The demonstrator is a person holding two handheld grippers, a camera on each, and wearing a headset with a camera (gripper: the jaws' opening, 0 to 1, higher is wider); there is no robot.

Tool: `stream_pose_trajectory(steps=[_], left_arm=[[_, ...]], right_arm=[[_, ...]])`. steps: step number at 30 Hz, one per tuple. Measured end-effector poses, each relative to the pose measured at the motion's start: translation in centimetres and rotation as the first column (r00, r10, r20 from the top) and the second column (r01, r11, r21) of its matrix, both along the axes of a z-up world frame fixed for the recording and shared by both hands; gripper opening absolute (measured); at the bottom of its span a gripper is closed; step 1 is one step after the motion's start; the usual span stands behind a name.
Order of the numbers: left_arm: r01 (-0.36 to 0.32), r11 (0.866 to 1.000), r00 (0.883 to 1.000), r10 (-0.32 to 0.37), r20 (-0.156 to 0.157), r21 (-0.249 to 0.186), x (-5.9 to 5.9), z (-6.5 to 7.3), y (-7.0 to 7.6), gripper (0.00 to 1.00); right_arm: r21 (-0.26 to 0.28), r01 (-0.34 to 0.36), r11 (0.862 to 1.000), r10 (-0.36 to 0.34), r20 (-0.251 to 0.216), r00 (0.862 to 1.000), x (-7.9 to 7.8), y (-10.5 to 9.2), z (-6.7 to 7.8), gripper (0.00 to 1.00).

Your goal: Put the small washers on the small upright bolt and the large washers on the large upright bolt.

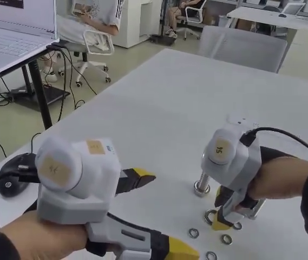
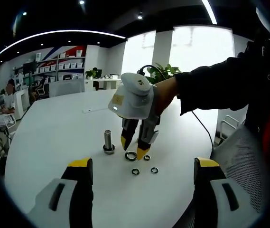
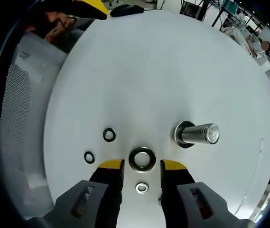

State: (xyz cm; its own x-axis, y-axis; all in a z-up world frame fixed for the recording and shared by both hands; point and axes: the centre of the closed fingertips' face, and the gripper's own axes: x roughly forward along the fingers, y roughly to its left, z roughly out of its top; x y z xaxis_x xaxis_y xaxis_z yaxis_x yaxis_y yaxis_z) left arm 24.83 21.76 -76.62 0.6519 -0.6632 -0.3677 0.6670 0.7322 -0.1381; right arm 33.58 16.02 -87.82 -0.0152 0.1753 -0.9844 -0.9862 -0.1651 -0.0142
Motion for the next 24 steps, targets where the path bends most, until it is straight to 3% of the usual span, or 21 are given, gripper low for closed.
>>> stream_pose_trajectory(steps=[24], left_arm=[[0.003,1.0,1.0,-0.003,0.001,0.002,0.11,0.04,-0.11,0.87]], right_arm=[[0.003,0.02,1.0,-0.02,-0.011,1.0,0.09,-0.03,-0.17,0.25]])
